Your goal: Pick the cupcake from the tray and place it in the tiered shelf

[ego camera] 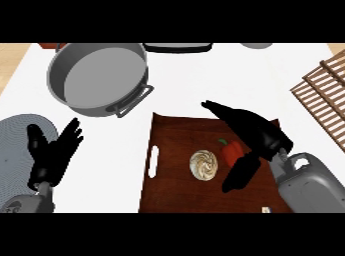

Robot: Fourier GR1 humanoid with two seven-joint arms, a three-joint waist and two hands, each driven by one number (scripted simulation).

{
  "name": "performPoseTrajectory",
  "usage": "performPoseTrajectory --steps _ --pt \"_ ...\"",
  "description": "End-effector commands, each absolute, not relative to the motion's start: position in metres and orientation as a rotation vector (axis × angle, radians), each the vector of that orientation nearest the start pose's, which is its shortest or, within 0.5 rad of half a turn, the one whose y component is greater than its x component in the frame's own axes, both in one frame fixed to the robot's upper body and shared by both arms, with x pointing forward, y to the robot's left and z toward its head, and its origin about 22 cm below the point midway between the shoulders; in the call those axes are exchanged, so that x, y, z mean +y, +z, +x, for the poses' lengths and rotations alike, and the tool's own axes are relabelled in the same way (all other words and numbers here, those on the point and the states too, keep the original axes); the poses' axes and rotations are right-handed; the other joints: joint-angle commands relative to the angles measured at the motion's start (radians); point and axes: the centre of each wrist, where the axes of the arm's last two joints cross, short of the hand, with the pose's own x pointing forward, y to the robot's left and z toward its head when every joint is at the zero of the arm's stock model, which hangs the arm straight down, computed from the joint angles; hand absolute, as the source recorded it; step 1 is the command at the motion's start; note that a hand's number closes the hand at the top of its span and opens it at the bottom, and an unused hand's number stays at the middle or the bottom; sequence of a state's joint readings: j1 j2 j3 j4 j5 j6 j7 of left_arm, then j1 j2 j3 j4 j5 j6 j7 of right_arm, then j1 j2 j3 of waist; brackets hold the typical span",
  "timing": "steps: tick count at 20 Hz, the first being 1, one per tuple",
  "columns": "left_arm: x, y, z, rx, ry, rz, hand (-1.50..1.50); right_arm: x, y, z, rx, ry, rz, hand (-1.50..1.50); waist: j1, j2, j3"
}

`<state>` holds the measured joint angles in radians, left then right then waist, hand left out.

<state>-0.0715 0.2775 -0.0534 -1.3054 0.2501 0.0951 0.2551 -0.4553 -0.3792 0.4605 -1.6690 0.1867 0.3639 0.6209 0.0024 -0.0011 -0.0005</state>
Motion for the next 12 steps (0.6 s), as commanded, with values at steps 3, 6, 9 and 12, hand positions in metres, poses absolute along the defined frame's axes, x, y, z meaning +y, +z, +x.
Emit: performPoseTrajectory --steps 3,6,9,12 --pt "0.310 -0.035 0.242 -1.115 0.042 0.102 0.00 -0.119 0.102 0.284 -1.173 1.270 -0.304 -1.50 0.003 0.001 0.000" --pt "0.290 -0.024 0.261 -1.099 0.047 0.095 0.00 -0.142 0.101 0.265 -1.129 1.263 -0.351 -1.50 -0.004 0.000 0.000" --pt "0.294 -0.006 0.254 -1.108 0.055 0.091 0.00 -0.126 0.071 0.257 -1.110 1.262 -0.403 -1.50 0.002 0.000 0.001" --pt "0.276 -0.042 0.250 -1.110 0.046 0.082 0.00 -0.123 0.089 0.259 -1.119 1.257 -0.433 -1.50 -0.002 0.001 0.000"
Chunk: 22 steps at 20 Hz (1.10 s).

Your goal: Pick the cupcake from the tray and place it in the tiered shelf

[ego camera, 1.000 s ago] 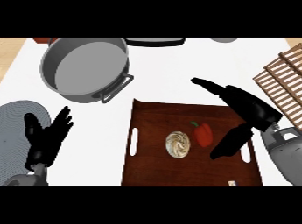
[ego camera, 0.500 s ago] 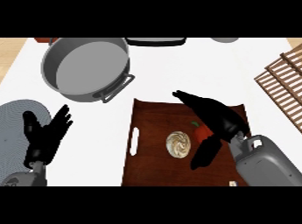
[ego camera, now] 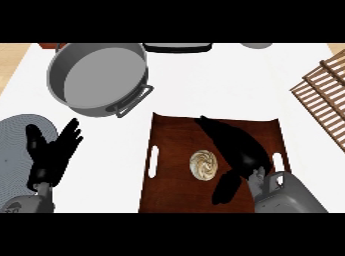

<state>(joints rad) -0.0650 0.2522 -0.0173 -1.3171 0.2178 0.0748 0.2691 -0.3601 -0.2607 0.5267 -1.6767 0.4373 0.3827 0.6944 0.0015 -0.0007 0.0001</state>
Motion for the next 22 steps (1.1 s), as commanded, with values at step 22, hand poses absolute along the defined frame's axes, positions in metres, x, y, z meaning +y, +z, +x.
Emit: performPoseTrajectory --steps 22 --pt "0.310 -0.030 0.241 -1.113 0.045 0.085 0.00 -0.108 0.031 0.279 -1.115 1.262 -0.568 -1.50 0.001 0.000 0.000"
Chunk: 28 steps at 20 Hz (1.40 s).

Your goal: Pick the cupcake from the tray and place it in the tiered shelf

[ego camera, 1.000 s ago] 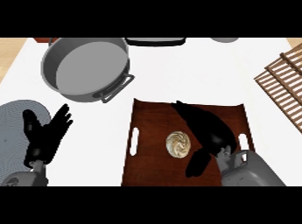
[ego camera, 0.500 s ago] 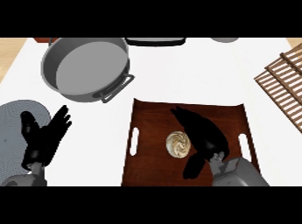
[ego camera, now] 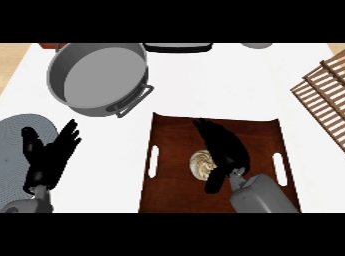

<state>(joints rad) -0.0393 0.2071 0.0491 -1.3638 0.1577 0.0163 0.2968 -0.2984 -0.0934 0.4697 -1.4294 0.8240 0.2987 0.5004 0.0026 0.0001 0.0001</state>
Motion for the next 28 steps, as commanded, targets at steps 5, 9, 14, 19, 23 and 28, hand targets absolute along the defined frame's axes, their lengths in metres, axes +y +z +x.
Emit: performPoseTrajectory --steps 5,9,14,19,23,28 --pt "0.298 -0.021 0.230 -1.111 0.040 0.090 0.00 -0.100 -0.006 0.287 -1.151 1.224 -0.512 -1.50 0.004 0.000 0.000" --pt "0.305 -0.019 0.251 -1.095 0.056 0.094 0.00 -0.107 -0.007 0.278 -1.176 1.243 -0.508 -1.50 -0.001 0.000 0.000" --pt "0.297 -0.020 0.265 -1.110 0.048 0.091 0.00 -0.111 -0.036 0.274 -1.042 1.540 -0.403 1.50 -0.002 0.003 0.000" --pt "0.299 -0.022 0.230 -1.107 0.037 0.100 0.00 -0.118 -0.050 0.269 -1.166 1.477 -0.355 1.50 0.005 0.000 0.000" --pt "0.289 -0.019 0.243 -1.102 0.050 0.080 0.00 -0.090 -0.046 0.252 -1.235 1.464 -0.317 1.50 -0.001 0.000 0.000" --pt "0.307 -0.027 0.232 -1.106 0.097 0.137 0.00 -0.196 -0.022 0.311 -0.881 0.624 -0.706 1.50 -0.066 0.001 0.000"
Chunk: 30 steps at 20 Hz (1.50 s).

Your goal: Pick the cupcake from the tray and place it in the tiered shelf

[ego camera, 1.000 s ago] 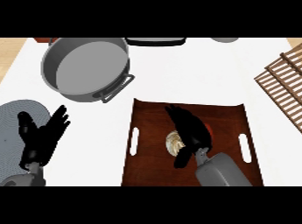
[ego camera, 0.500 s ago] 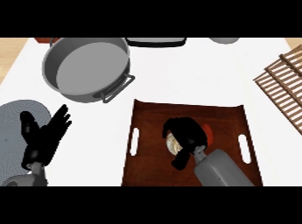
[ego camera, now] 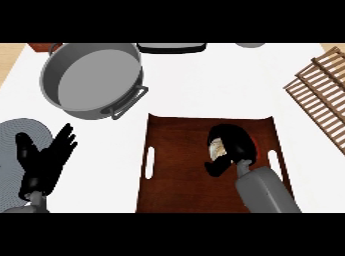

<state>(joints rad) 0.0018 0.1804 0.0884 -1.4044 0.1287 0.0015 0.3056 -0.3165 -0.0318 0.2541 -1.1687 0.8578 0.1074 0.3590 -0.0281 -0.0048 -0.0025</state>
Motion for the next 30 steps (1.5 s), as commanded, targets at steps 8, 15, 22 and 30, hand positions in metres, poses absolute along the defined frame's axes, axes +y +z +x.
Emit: performPoseTrajectory --steps 8,15,22,30 --pt "0.298 -0.028 0.238 -1.110 0.041 0.080 0.00 -0.192 0.073 0.367 -0.891 0.053 -1.058 1.50 0.030 0.003 0.000" --pt "0.299 -0.024 0.250 -1.113 0.047 0.108 0.00 -0.156 0.174 0.378 -0.952 -0.098 -1.366 1.50 0.020 -0.003 -0.001" --pt "0.306 -0.029 0.241 -1.101 0.057 0.101 0.00 -0.177 0.255 0.365 -0.907 -0.184 -1.504 1.50 0.017 -0.003 0.001" --pt "0.303 -0.018 0.245 -1.109 0.044 0.088 0.00 -0.215 0.326 0.345 -0.881 -0.295 -1.549 1.50 0.020 -0.004 0.002"
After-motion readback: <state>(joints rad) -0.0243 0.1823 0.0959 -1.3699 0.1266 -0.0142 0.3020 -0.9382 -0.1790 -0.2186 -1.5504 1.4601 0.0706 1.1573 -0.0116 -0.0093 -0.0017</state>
